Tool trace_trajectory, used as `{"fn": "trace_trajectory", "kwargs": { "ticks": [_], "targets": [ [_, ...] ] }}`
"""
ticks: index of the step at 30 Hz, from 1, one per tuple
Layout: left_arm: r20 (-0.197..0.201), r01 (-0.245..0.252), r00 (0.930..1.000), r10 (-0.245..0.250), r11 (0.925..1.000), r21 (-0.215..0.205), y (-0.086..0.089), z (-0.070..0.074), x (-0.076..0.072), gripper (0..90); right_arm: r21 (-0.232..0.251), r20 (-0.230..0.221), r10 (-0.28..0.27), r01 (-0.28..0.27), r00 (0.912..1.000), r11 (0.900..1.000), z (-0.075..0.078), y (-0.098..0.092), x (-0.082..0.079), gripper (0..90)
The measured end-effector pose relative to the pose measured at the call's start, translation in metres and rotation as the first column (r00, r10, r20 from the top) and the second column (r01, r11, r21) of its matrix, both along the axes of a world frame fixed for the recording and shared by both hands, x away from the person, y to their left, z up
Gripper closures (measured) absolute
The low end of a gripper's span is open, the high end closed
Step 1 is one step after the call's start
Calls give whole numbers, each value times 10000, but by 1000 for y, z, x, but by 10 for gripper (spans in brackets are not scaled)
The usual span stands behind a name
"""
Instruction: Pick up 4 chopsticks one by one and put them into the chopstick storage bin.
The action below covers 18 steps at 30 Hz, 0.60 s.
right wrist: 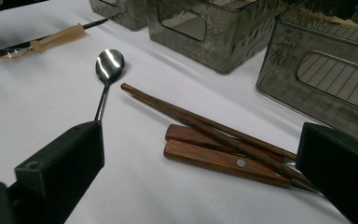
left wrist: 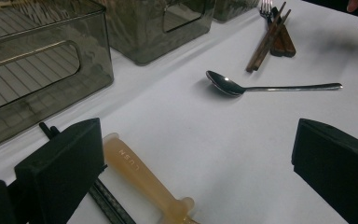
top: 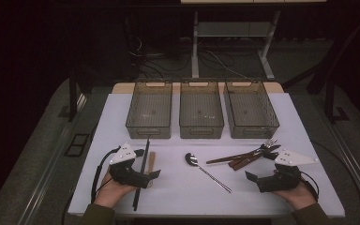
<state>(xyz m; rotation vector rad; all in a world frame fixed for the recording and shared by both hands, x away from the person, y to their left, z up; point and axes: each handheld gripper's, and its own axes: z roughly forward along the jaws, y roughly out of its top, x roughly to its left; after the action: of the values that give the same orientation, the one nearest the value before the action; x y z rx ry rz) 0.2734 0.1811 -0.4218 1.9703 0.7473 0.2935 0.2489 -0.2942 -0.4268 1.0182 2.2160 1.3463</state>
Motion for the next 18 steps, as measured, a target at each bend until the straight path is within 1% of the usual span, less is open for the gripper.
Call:
{"fn": "trace_trajectory", "kwargs": {
  "ticks": [10, 12, 14, 18],
  "targets": [
    [-20, -49, 10000, 49, 10000, -19, 0, 0, 1, 15, 12, 25, -1, 1, 10000, 10000, 0, -1, 1, 4],
    [-26, -104, 9999, 104, 9999, -69, 0, 0, 2, 17, 10, 17, -13, 13, 10000, 10000, -1, -1, 1, 4],
    [-10, -173, 9999, 173, 9998, -19, 1, 0, 3, 21, 18, -42, -20, 20, 10000, 10000, -2, -2, 1, 4],
    [-7, -322, 9995, 322, 9995, 61, 3, 0, 5, 38, 53, -10, -38, 38, 10000, 10000, -1, -4, 0, 5]
  ]
}}
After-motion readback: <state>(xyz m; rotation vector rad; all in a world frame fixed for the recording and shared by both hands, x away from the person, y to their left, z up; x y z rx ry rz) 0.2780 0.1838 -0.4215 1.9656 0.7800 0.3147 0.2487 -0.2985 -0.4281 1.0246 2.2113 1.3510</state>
